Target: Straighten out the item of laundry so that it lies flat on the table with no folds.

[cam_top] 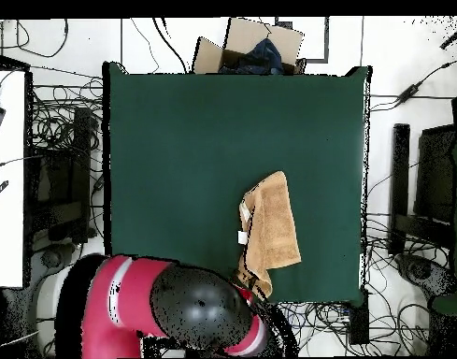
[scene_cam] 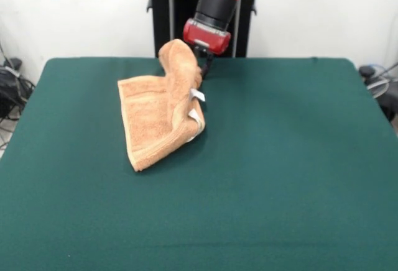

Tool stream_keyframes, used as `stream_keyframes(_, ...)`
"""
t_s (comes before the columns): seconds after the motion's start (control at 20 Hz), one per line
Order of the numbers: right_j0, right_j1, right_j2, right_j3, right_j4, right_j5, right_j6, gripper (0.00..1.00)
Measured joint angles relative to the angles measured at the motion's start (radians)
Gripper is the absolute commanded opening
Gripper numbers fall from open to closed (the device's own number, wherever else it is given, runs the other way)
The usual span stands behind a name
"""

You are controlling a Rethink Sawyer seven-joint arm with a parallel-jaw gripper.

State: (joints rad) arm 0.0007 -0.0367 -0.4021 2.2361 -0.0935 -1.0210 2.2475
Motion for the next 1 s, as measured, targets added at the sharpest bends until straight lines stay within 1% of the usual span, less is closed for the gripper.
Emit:
stream_keyframes(0.1, -0.083, 0.043, 0.008, -0.006, -0.074, -0.127, 0.019, 1.00)
stream_keyframes(0.25, -0.180, 0.065, 0.029, -0.014, -0.145, -0.215, 0.025, 1.00)
stream_keyframes(0.45, -0.280, 0.069, 0.056, -0.021, -0.218, -0.255, 0.025, 1.00)
stream_keyframes(0.5, -0.323, 0.069, 0.068, -0.027, -0.256, -0.260, 0.025, 1.00)
stream_keyframes(0.6, -0.374, 0.069, 0.081, -0.037, -0.306, -0.266, 0.025, 1.00)
stream_keyframes(0.75, -0.426, 0.070, 0.094, -0.054, -0.365, -0.274, 0.025, 1.00)
stream_keyframes(0.8, -0.455, 0.070, 0.111, -0.075, -0.403, -0.287, 0.025, 1.00)
stream_keyframes(1.0, -0.501, 0.076, 0.175, -0.154, -0.483, -0.349, 0.025, 1.00)
